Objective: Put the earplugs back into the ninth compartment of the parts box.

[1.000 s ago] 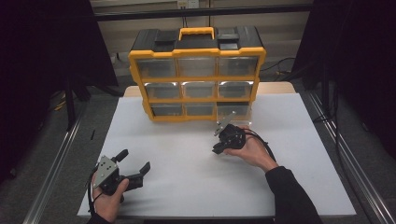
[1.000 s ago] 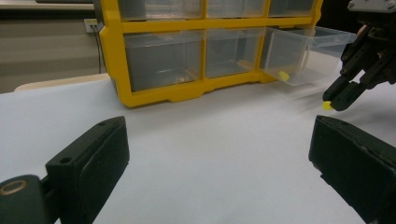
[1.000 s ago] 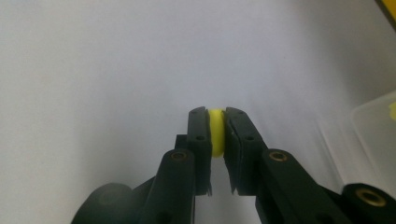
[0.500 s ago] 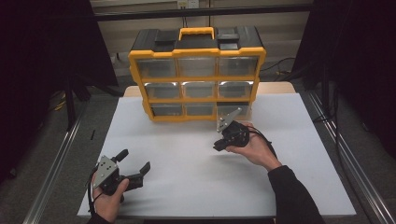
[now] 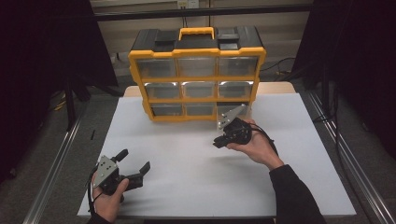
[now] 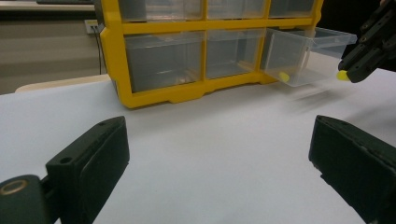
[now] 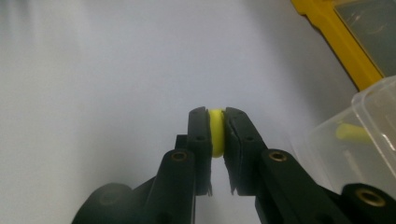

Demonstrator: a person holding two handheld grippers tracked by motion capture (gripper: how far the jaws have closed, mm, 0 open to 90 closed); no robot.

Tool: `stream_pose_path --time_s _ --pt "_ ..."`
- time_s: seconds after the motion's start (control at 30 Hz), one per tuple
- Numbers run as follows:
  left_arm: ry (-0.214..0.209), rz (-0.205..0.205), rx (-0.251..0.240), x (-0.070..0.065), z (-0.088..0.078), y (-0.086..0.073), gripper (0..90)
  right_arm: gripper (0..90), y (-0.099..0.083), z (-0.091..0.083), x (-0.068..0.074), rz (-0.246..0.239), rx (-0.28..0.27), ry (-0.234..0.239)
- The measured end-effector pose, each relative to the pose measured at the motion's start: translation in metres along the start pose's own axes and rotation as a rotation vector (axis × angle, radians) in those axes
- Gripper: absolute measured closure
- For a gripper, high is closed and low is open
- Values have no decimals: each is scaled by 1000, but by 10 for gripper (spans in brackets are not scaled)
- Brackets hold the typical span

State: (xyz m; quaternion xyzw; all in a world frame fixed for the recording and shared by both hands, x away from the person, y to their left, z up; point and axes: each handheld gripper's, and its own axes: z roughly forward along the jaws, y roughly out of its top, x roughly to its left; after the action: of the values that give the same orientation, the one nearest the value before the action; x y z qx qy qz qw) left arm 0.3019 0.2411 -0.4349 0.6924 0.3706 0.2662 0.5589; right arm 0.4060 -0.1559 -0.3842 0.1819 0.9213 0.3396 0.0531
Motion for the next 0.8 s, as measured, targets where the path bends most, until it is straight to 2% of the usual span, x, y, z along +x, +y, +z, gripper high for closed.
stream_pose_path --time_s 0.27,0.8 --pt "1 1 0 0 0 0 51 810 2 -13 -1 4 -14 -18" --pt "1 4 0 0 0 0 51 811 19 -37 -4 -19 -36 -49"
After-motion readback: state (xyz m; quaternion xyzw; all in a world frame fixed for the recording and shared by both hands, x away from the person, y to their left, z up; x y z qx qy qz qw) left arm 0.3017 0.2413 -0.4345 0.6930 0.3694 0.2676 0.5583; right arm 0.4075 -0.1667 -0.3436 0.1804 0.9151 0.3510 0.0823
